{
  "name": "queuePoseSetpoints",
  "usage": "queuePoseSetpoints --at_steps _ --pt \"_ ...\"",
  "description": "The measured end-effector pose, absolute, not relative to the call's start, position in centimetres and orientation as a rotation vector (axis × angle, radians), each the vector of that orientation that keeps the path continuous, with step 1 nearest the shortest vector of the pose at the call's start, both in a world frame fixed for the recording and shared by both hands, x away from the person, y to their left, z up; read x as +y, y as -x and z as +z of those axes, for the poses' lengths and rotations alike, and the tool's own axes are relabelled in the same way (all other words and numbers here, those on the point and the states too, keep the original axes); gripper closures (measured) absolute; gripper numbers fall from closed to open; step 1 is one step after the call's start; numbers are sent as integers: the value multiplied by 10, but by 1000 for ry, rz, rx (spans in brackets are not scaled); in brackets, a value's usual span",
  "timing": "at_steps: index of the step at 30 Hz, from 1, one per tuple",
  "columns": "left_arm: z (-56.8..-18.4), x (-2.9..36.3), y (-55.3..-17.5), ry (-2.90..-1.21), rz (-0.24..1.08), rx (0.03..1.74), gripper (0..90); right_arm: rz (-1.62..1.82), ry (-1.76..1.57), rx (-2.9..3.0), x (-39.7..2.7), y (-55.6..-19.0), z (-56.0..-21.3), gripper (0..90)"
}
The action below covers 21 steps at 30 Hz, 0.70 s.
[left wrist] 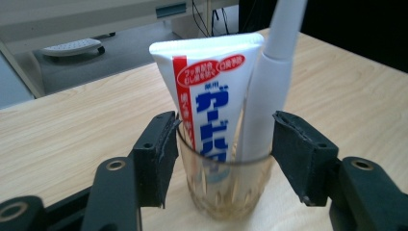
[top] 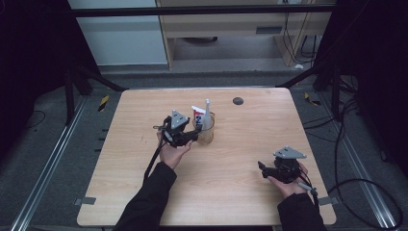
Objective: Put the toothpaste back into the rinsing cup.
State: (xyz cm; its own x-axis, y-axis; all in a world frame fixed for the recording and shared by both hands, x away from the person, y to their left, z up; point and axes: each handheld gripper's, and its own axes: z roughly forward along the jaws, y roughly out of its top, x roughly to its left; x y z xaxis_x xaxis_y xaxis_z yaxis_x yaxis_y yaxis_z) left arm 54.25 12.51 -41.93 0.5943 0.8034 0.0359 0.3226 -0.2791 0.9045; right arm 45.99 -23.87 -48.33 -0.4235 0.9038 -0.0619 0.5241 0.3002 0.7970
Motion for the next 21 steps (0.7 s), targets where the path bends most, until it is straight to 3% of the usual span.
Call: queuePoseSetpoints --at_steps 21 --pt "-440 198 -476 -1984 563 959 300 965 -1319 2061 -244 -456 -486 184"
